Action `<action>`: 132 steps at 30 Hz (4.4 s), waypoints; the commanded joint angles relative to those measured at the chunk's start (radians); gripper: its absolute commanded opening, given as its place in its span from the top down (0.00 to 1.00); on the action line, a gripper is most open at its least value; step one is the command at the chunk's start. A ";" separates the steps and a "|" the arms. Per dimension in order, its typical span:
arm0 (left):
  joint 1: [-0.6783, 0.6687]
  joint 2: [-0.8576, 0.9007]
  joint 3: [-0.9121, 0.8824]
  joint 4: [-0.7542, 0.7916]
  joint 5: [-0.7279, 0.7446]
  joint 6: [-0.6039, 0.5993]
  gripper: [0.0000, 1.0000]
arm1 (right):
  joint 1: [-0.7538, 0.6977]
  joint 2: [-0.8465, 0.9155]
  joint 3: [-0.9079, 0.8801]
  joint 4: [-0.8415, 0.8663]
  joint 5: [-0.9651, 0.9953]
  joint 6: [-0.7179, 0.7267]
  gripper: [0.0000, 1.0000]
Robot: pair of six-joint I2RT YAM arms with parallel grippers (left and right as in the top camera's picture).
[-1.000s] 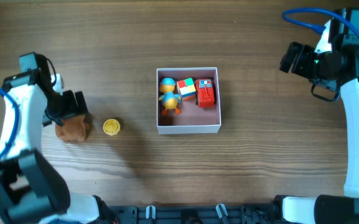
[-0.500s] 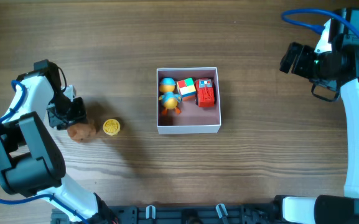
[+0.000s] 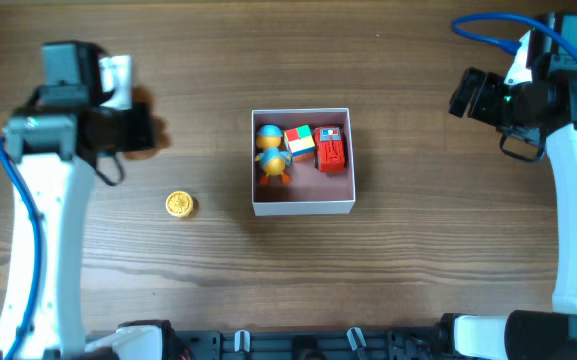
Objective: Pack container
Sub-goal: 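Carry the bear with the left gripper and drop it in the box, then grasp the yellow round toy with the left gripper, then place the yellow toy into the box with the left gripper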
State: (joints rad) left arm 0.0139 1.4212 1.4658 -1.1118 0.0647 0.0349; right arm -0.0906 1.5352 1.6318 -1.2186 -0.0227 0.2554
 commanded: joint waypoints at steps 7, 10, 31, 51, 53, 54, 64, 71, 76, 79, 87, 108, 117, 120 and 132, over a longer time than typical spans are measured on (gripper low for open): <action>-0.585 0.160 0.009 0.151 -0.006 0.296 0.96 | -0.002 0.029 -0.004 0.006 -0.001 -0.019 0.00; -0.653 0.302 0.009 0.154 -0.006 0.326 0.96 | -0.002 0.029 -0.004 0.005 -0.001 -0.019 0.00; -0.672 0.467 -0.035 0.090 -0.063 0.354 0.29 | -0.002 0.029 -0.004 0.006 -0.001 -0.020 0.00; -0.672 0.241 0.014 0.064 -0.195 0.263 0.96 | -0.002 0.029 -0.005 0.006 -0.001 -0.021 0.00; -0.653 0.239 0.014 0.047 -0.296 0.102 0.96 | -0.002 0.029 -0.004 0.005 -0.001 -0.024 0.00; -0.624 0.230 0.014 0.044 -0.334 0.014 0.96 | -0.002 0.029 -0.005 0.006 0.000 -0.028 0.00; -0.055 0.103 -0.034 -0.100 -0.061 -0.367 0.00 | -0.002 0.029 -0.004 0.007 -0.001 -0.028 0.00; 0.007 0.103 -0.348 0.122 -0.053 -0.400 0.00 | -0.002 0.029 -0.004 0.006 -0.001 -0.027 0.00; -0.010 0.113 -0.491 0.248 -0.046 -0.440 0.00 | -0.002 0.029 -0.005 0.006 -0.002 -0.027 0.00; -0.012 0.148 -0.521 0.301 -0.047 -0.439 0.00 | -0.002 0.029 -0.004 0.006 -0.002 -0.027 0.00; -0.012 0.305 -0.521 0.362 -0.058 -0.432 0.00 | -0.002 0.029 -0.004 0.006 -0.002 -0.027 0.00; -0.068 0.330 -0.532 0.349 -0.066 -0.432 0.50 | -0.002 0.029 -0.004 0.006 -0.001 -0.027 0.00; -0.130 0.153 -0.245 0.171 -0.065 -0.386 0.96 | -0.002 0.029 -0.004 0.005 -0.001 -0.027 0.00; -0.332 0.061 -0.203 0.207 -0.065 -0.190 0.96 | -0.002 0.029 -0.004 0.006 -0.002 -0.027 0.00; -0.796 0.282 -0.203 0.496 -0.064 0.168 0.96 | -0.002 0.029 -0.005 0.002 -0.001 -0.027 0.00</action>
State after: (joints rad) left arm -0.7830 1.6516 1.2568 -0.6289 -0.0013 0.1623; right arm -0.0906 1.5539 1.6314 -1.2163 -0.0227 0.2367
